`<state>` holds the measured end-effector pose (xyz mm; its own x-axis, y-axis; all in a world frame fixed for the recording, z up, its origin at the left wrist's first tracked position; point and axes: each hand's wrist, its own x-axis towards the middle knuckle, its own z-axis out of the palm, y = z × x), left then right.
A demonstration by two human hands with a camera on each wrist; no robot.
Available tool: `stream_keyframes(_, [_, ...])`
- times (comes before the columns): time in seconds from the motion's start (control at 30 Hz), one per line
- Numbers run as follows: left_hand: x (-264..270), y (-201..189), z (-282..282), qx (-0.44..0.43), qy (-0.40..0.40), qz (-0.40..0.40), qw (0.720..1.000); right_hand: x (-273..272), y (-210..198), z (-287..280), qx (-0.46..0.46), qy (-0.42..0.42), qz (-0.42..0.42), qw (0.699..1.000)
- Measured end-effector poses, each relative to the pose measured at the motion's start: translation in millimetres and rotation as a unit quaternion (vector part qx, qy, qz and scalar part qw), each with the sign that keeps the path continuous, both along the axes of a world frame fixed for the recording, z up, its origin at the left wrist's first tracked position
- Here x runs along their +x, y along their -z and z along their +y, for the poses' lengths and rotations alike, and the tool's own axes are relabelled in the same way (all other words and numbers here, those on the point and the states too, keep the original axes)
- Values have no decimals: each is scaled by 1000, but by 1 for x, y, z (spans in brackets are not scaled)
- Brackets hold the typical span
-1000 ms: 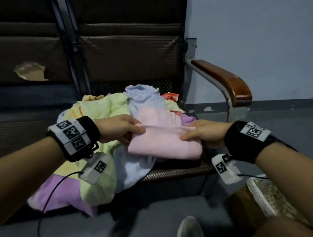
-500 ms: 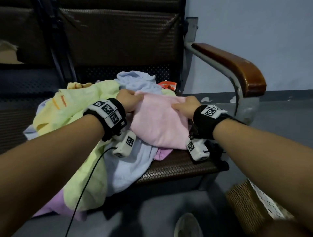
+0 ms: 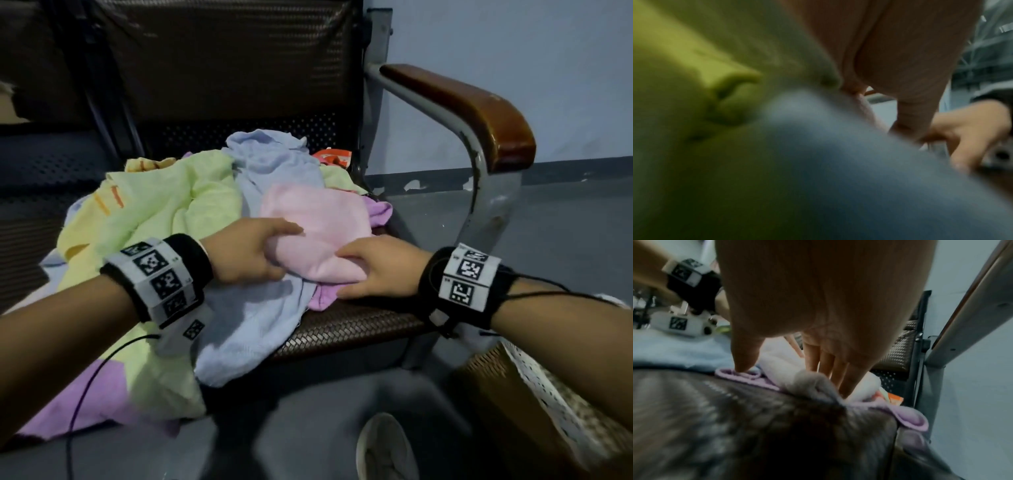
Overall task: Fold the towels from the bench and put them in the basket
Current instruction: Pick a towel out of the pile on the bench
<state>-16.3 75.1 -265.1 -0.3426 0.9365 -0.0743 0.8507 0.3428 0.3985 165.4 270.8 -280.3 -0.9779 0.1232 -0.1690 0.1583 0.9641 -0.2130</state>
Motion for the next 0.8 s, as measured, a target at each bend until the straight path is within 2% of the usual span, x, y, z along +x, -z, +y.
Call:
stream_keyframes(0.07, [3, 7, -5, 1, -13, 48, 999, 2, 5, -2, 3, 1, -9, 1000])
stream_keyframes(0.2, [4, 8, -6, 80, -49, 29, 995, -1, -1, 9, 21, 16, -17, 999])
stream_keyframes(0.33, [3, 1, -7, 143, -67, -2, 987, 6, -11, 23, -70, 60, 40, 995])
stream_keyframes(0.4, [2, -1, -7, 198, -88, -58, 974, 7, -18, 32, -131, 96, 91, 983])
stream_keyframes(0.5, [3, -1, -5, 264, -132, -128, 947, 6, -22, 39, -252, 160, 150, 942])
stream_keyframes(0.6, [-1, 1, 7, 282, -186, -169, 926, -3, -14, 41, -295, 223, 168, 914])
stream_keyframes(0.7, [-11, 3, 22, 245, -272, -157, 917, -16, -3, 41, -258, 269, 130, 919])
stream_keyframes(0.77, [-20, 6, 31, 197, -328, -156, 911, -22, 0, 39, -161, 281, 125, 938])
stream_keyframes(0.8, [-23, 6, 33, 177, -343, -156, 909, -25, -1, 34, -110, 260, 149, 948])
